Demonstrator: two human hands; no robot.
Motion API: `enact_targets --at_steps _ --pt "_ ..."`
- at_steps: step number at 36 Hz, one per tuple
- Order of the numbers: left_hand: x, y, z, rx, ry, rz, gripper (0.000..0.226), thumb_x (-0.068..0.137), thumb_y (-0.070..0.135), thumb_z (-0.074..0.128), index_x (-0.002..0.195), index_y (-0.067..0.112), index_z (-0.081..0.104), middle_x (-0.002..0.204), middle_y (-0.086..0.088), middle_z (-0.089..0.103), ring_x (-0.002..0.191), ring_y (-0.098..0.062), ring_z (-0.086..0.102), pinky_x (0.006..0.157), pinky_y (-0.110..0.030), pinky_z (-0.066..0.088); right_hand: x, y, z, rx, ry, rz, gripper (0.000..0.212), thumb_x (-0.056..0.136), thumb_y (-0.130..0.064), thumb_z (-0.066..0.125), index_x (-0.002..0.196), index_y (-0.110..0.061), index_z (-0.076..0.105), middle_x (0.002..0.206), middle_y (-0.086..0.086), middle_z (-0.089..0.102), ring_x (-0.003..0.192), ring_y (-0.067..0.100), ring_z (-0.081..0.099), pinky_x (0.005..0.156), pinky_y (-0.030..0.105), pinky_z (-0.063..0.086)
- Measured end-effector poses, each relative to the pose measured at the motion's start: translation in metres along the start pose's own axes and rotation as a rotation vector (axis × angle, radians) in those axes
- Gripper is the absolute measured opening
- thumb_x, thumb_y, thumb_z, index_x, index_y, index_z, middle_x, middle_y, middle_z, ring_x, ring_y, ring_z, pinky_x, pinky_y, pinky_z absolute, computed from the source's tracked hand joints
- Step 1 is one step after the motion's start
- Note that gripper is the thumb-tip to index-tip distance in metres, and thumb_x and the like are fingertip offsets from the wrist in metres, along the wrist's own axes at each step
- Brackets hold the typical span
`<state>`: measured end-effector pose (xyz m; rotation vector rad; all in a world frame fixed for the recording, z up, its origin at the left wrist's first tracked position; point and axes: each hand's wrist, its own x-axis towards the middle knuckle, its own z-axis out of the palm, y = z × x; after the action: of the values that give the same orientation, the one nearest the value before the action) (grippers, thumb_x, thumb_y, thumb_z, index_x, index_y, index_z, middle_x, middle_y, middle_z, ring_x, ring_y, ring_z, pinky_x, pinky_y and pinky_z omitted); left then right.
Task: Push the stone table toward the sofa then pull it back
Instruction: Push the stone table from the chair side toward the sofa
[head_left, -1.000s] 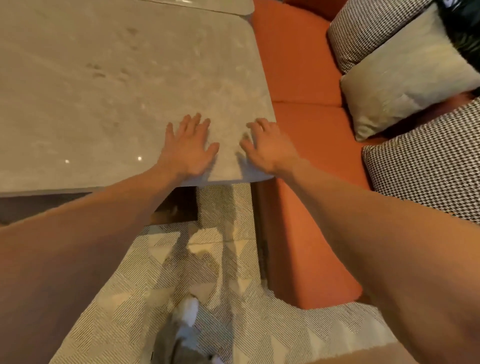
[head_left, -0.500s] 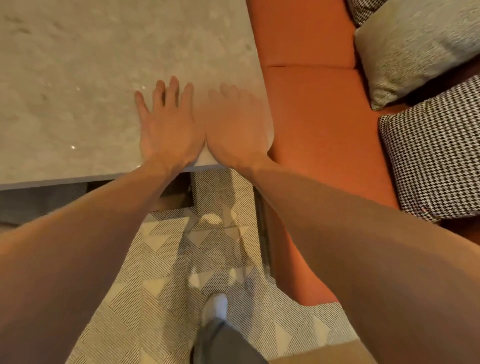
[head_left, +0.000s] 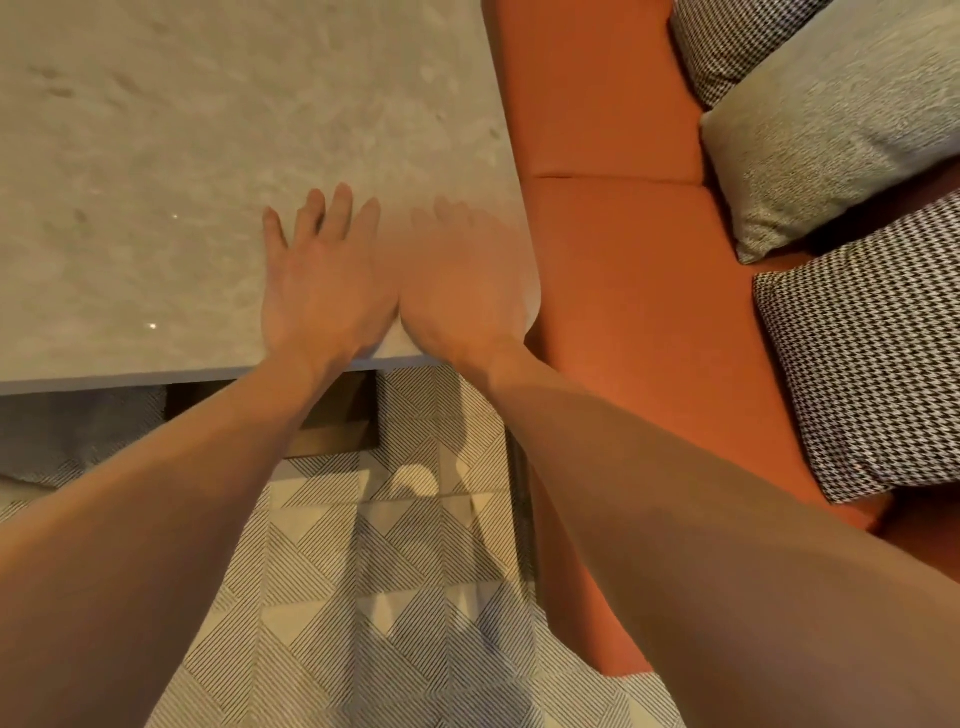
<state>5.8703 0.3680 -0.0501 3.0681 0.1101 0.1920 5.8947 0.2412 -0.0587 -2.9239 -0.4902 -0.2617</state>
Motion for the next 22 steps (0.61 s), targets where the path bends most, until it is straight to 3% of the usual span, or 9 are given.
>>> enact_targets --at_steps 6,12,22 --pt "0.001 0.000 0.006 0.032 0.050 0.010 0.051 0.103 0.033 0.025 0.143 0.011 0.048 0.151 -0.015 0.046 0.144 -0.035 0.035 0.115 -0.064 0.024 0.000 0.002 0.006 0.004 0.048 -0.014 0.052 0.098 -0.041 0.031 0.141 -0.021 0.051 0.150 0.004 0.048 0.136 0.022 0.041 0.113 0.044 0.029" --pt "0.005 0.000 0.006 0.054 0.164 0.027 0.044 0.098 0.029 0.028 0.111 0.007 0.063 0.112 -0.018 0.062 0.109 -0.039 0.055 0.099 -0.061 0.039 0.005 0.005 0.010 0.020 0.094 -0.029 0.050 0.095 -0.040 0.030 0.131 -0.020 0.059 0.139 0.003 0.056 0.126 0.023 0.046 0.107 0.044 0.033" --pt "0.009 0.002 0.009 0.033 0.257 0.030 0.047 0.098 0.031 0.031 0.117 0.006 0.066 0.112 -0.023 0.062 0.100 -0.044 0.057 0.095 -0.059 0.042 0.012 0.008 0.013 0.019 0.122 -0.033 0.047 0.094 -0.039 0.032 0.126 -0.020 0.062 0.133 0.002 0.059 0.122 0.023 0.048 0.101 0.043 0.033"
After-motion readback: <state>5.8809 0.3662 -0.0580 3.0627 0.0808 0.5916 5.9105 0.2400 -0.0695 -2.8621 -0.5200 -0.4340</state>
